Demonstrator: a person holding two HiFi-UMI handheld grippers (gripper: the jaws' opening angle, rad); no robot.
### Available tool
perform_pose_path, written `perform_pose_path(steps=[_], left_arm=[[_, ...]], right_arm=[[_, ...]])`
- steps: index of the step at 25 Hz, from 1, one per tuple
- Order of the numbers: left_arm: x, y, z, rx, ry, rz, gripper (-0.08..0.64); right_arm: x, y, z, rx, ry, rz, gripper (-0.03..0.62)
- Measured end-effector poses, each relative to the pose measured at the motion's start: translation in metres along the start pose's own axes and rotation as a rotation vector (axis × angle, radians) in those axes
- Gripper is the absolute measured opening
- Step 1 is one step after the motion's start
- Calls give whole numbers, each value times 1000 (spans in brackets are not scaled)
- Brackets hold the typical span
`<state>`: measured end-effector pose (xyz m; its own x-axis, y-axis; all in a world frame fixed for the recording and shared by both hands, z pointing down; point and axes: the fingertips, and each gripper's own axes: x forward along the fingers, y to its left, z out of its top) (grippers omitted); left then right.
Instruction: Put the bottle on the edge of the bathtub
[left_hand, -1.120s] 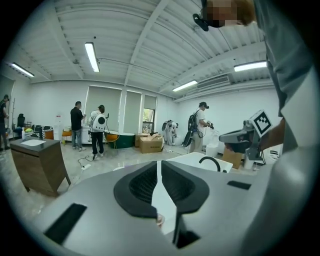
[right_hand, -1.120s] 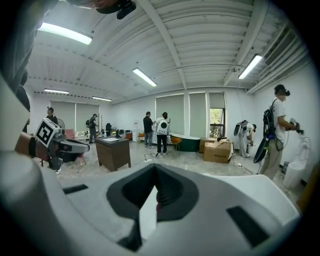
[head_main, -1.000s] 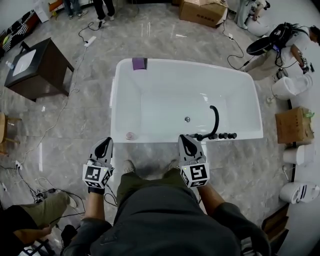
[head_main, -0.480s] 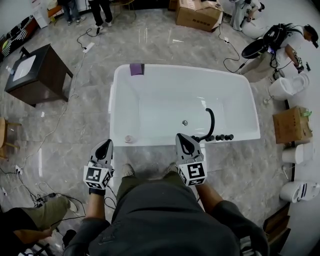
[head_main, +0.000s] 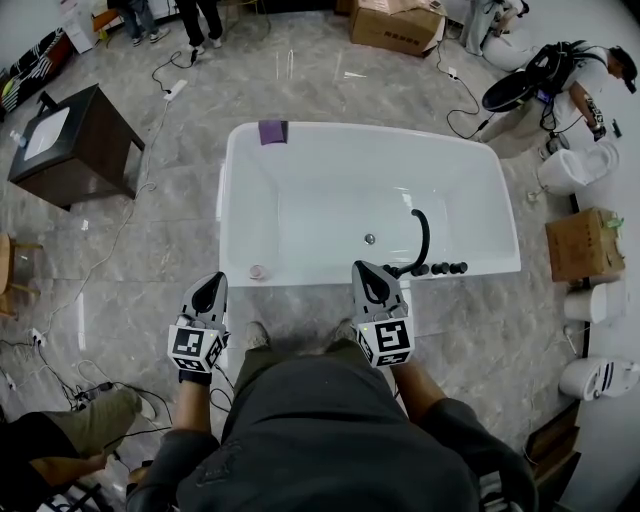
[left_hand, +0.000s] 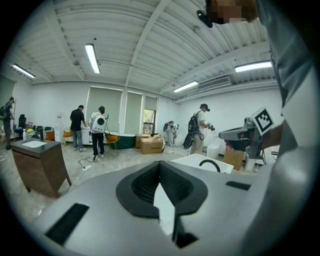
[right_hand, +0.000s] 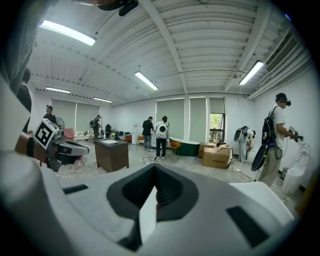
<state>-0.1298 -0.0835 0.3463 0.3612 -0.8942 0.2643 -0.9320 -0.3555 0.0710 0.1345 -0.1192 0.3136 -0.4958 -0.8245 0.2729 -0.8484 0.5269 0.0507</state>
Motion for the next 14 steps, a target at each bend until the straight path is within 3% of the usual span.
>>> perform_pose_path(steps=[14], left_arm=[[5,-1,1,9,0,-2,2]], right_arm=[[1,-7,5,-4,-17,-17,0]])
